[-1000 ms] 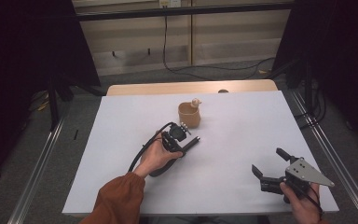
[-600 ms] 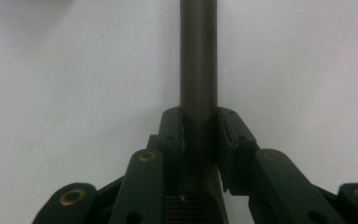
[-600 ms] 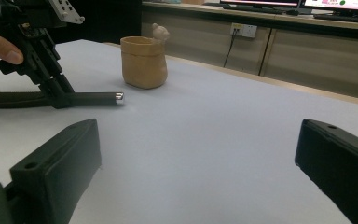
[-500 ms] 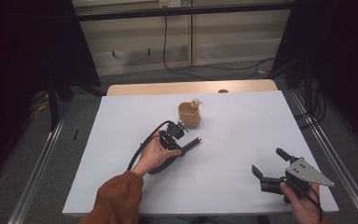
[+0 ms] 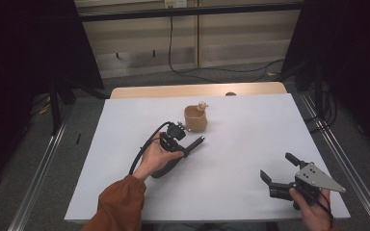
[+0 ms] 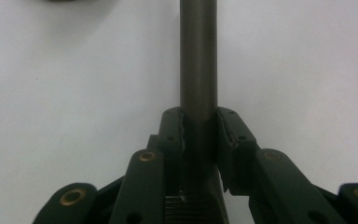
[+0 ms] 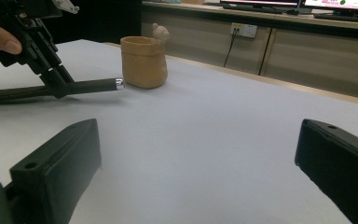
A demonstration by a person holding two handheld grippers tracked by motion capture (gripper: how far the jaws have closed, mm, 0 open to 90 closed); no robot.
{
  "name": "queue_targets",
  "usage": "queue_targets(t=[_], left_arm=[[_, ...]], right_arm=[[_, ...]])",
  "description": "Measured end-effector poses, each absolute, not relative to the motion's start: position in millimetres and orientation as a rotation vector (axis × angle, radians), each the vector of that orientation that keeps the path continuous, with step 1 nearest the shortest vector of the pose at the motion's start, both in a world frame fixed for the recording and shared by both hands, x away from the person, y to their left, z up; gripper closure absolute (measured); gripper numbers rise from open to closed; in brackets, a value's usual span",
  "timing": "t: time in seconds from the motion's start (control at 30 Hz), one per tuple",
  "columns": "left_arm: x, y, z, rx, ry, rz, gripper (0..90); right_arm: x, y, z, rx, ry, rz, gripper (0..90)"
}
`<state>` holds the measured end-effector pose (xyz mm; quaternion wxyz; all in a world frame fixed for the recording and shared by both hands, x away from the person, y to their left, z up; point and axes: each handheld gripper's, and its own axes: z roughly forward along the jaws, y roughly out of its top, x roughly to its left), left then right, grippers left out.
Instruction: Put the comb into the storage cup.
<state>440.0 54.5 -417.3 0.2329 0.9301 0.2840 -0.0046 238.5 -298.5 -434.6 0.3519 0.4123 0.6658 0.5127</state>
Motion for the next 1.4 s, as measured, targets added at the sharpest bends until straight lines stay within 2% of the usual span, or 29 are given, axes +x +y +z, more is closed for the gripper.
queue_targets(t=[0.27,0.93,1.4], left_arm=[[441.0,63.1,-409.4,2.469,0.802,0.011,73.1],[430.8,76.6,-388.1,2.323,0.714,0.113,73.1],[426.8,91.3,-375.9,2.251,0.615,0.121,73.0]], right_arm=[[238.2,-298.6,-434.5,1.069,1.723,1.327,0.0],[237.8,-298.6,-434.1,1.063,1.721,1.335,0.0],[238.1,-298.1,-434.1,1.050,1.742,1.326,0.0]])
